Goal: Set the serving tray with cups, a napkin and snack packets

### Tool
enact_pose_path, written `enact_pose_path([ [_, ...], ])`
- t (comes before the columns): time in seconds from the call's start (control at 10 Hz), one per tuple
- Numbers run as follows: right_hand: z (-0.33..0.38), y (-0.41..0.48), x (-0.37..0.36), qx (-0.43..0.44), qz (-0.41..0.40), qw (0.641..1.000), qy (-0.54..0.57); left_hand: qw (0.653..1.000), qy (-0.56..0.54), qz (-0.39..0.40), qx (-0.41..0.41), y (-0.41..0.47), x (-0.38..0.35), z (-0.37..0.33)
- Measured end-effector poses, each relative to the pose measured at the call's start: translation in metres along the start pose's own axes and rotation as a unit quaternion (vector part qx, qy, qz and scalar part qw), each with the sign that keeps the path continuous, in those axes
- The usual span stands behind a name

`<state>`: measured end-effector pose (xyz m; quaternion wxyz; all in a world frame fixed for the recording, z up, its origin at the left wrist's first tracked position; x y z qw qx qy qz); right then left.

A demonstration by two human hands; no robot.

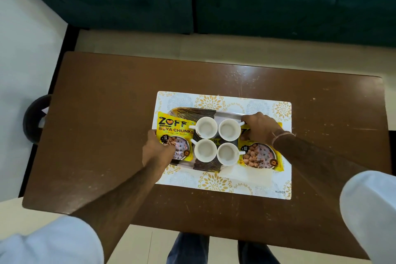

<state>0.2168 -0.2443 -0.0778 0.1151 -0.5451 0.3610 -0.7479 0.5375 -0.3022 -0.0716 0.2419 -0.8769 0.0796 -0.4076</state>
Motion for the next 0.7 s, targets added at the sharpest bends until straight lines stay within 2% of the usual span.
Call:
enact_pose_path([
  [0.2,0.003,-0.002,0.006,0.037,-0.025,0.999,0.027,0.990,0.120,-0.025,-0.070,0.001,-0.001,-0.006],
  [0.4,0.008,-0.009,0.011,0.064,-0.019,0.997,0.049,0.977,0.176,-0.019,-0.118,0.001,-0.006,-0.030],
  [0.6,0.013,-0.020,0.038,0.026,-0.062,0.995,0.070,0.970,0.185,0.008,-0.156,-0.008,-0.018,-0.070],
  [0.7,0.021,-0.026,0.056,0.010,-0.108,0.990,0.095,0.968,0.170,0.039,-0.178,-0.012,-0.024,-0.087],
])
Point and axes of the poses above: each hand's wrist, its own y-axis towards the middle knuckle, its own x-axis out of the back of the hand, z = x × y, the point moved 6 cm from there along y, towards the middle knuckle, and after that the axes turned 6 degrees about -x, right-handed, at the moved point
